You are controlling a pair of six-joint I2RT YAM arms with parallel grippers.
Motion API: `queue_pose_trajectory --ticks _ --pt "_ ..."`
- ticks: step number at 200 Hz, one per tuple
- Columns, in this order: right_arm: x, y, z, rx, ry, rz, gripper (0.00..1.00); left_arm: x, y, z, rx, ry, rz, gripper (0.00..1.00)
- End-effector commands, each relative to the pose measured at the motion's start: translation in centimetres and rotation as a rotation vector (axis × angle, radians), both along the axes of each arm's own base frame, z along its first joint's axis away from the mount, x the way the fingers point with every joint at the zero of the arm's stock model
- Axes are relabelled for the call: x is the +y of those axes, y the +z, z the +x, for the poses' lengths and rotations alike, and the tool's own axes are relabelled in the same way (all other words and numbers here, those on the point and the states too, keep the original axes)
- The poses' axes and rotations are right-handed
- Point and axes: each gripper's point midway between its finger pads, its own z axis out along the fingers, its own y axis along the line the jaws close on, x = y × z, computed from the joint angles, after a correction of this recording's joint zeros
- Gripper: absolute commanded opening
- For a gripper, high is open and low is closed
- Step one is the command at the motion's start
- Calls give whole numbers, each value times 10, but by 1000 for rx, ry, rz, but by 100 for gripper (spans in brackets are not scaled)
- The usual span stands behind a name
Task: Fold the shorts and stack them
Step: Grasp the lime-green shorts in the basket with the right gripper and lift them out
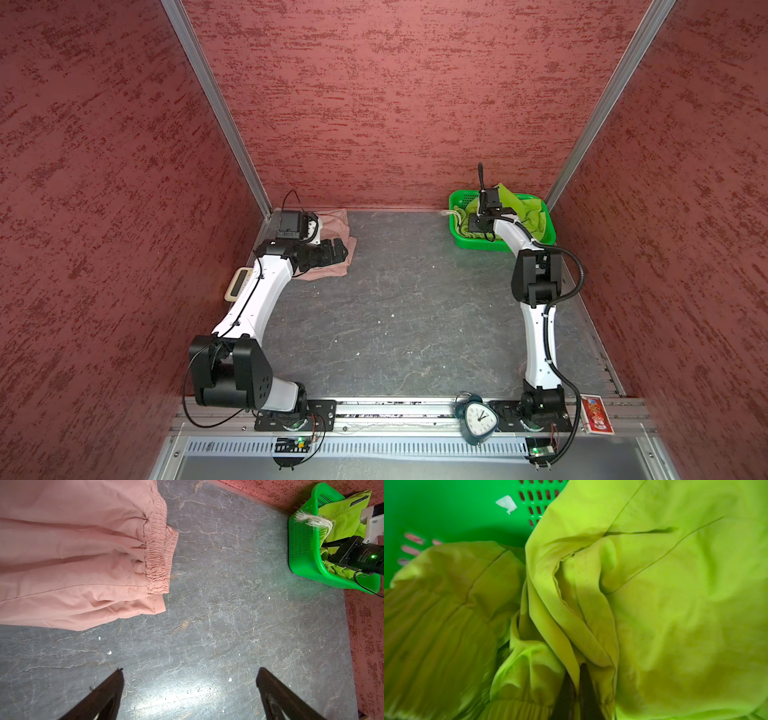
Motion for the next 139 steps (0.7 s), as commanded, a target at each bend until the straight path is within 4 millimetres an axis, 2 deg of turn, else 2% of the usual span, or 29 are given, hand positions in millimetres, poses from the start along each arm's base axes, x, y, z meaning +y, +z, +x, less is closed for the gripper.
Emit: queue_pose_trajectory --ticks 1,32,64,105,139 --pt "-15 88 2 -159 -46 -49 0 -1 2 -1 -10 -5 -19 99" --pt "-14 174 -5 -295 -53 -26 0 -5 -2 2 -25 -38 -30 99" --pt "-10 255 -18 -430 -45 21 0 -10 -6 3 -44 -57 -48 99" --pt "28 353 -43 -640 64 171 0 -19 -7 3 -65 -75 -93 99" --pt "36 433 -72 -839 94 191 0 -25 -6 0 -83 -91 -116 99"
